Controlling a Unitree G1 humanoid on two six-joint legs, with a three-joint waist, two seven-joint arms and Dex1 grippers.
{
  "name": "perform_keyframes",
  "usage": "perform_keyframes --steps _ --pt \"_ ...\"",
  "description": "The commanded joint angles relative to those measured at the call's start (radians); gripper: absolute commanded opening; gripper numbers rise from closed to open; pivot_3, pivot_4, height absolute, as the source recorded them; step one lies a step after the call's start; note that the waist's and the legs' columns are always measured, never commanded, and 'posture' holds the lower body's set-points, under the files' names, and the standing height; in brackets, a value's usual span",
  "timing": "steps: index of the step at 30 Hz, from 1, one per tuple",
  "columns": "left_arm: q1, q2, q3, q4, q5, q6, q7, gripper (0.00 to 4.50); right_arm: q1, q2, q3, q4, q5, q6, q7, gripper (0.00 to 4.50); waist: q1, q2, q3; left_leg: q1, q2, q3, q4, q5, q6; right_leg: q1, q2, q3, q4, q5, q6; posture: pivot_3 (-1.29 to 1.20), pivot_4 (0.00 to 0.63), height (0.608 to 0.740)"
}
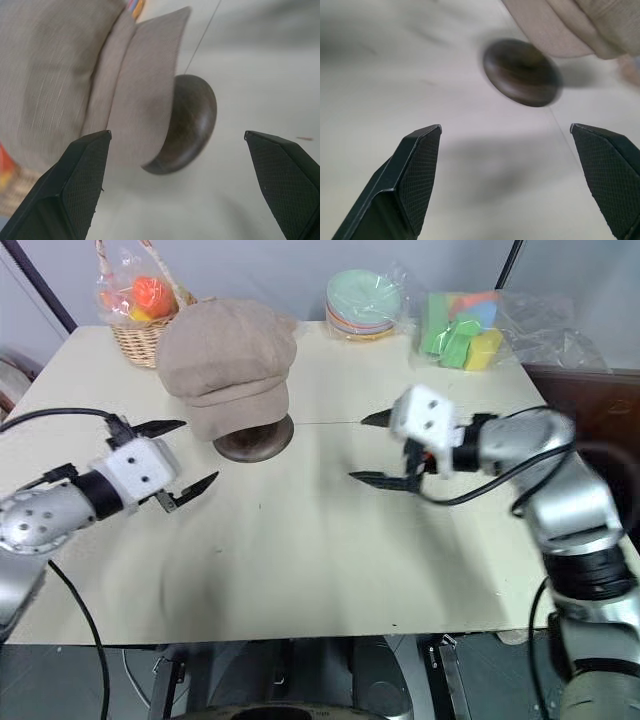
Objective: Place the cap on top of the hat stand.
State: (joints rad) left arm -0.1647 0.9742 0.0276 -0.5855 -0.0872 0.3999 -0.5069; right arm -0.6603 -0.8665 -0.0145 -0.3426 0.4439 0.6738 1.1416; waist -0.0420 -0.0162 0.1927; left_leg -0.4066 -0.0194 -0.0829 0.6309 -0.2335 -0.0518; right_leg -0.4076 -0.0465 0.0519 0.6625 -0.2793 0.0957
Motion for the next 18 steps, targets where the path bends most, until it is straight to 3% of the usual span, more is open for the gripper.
perform_keyframes --steps 1,6,14,18 --pt "-0.08 -0.043 -0.078 0.045 0.172 -0.075 0.069 4.5 -0.123 -0.061 -0.127 -0.008 0.265 0.266 0.04 4.25 0.0 0.001 0.0 0.0 0.0 0.001 0.001 0.0 0.0 0.0 0.0 0.0 0.0 0.0 0.0 0.0 0.15 0.74" --pt "-0.225 -0.159 -0.218 0.181 0.387 -0.105 0.148 4.5 -0.252 -0.105 -0.169 0.072 0.349 0.372 0.008 4.25 0.005 0.0 0.0 0.0 -0.001 0.003 0.001 0.0 0.0 0.001 0.0 -0.001 0.0 0.0 0.0 0.0 0.15 0.74" --pt "-0.317 -0.297 -0.311 0.334 0.521 -0.179 0.16 4.5 -0.298 -0.129 -0.184 0.087 0.387 0.399 -0.042 4.25 0.012 0.0 0.0 -0.002 -0.001 0.004 0.001 0.0 0.001 -0.001 -0.001 -0.001 -0.001 0.0 0.001 0.0 0.15 0.74" --pt "-0.318 -0.307 -0.289 0.348 0.525 -0.231 0.149 3.2 -0.29 -0.137 -0.185 0.084 0.379 0.385 -0.063 4.5 0.022 0.0 0.0 -0.002 -0.001 0.004 0.001 0.0 0.001 -0.001 -0.001 -0.001 -0.001 0.0 0.001 0.0 0.15 0.74"
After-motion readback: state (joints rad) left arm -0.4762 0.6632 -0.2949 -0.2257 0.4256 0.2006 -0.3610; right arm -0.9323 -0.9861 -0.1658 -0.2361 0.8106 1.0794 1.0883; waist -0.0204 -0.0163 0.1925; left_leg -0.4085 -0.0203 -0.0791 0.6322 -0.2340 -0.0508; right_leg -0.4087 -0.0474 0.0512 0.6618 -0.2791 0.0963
